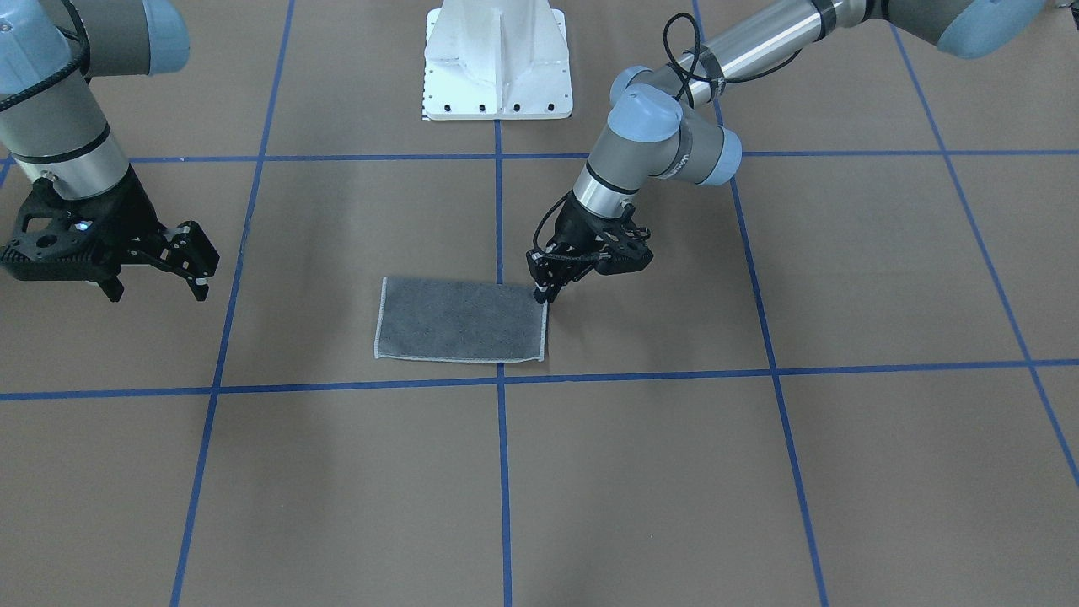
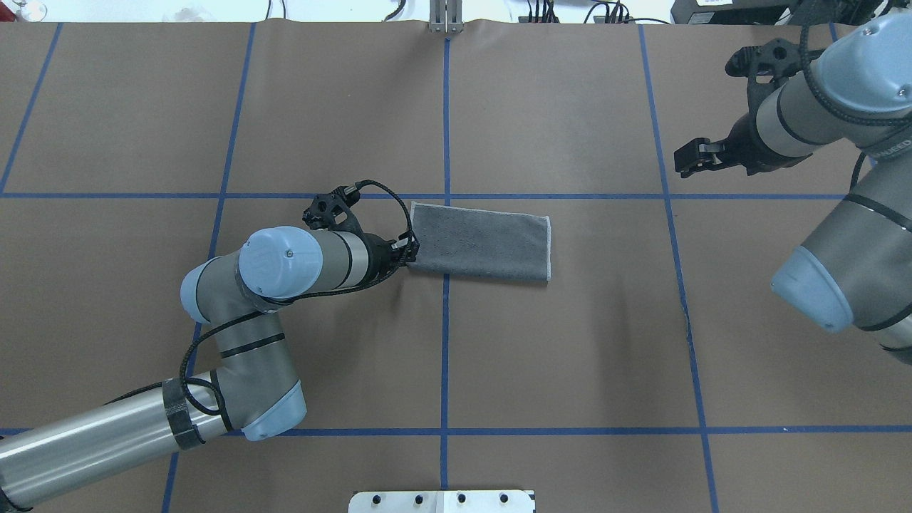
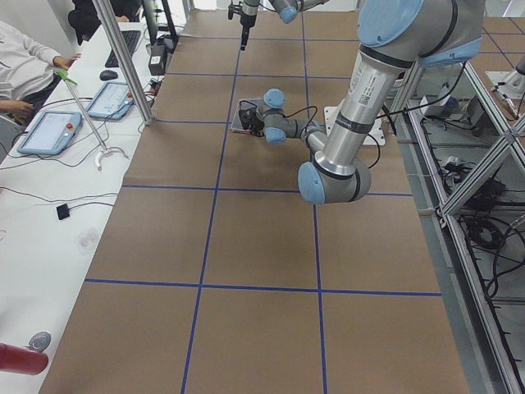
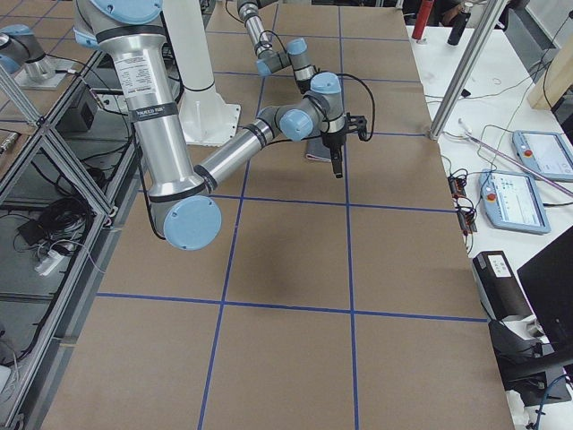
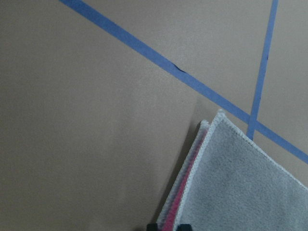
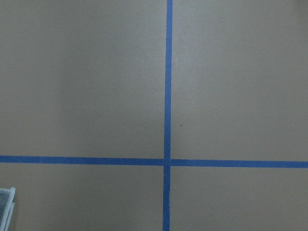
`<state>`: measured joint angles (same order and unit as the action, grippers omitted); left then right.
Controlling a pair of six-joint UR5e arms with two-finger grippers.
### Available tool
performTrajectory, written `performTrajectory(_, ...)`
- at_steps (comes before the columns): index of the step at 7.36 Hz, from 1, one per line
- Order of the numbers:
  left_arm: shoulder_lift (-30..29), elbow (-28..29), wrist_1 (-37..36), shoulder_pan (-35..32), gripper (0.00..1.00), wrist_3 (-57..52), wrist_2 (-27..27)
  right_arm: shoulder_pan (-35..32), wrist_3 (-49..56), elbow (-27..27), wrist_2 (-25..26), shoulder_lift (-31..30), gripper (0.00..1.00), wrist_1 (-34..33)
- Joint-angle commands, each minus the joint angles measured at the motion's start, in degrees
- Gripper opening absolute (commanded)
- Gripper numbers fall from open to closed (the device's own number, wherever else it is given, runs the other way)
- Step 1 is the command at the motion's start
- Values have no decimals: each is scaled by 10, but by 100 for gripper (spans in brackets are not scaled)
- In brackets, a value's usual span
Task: Fold towel twice with both arms
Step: 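Grasp the folded towel's end nearest the left gripper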
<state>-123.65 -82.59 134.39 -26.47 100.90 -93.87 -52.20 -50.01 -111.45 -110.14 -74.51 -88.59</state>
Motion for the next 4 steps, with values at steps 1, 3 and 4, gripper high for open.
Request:
performTrajectory(1, 1, -1, 0, -1, 0, -1, -1, 0, 0, 0, 0, 0, 100, 0)
performTrajectory(3, 43, -46, -1, -9, 0, -2, -3, 0, 1, 1, -2, 0, 100, 0)
performTrajectory(4, 91, -93, -3, -14, 0, -20, -4, -5, 6, 4, -8, 0, 100, 0)
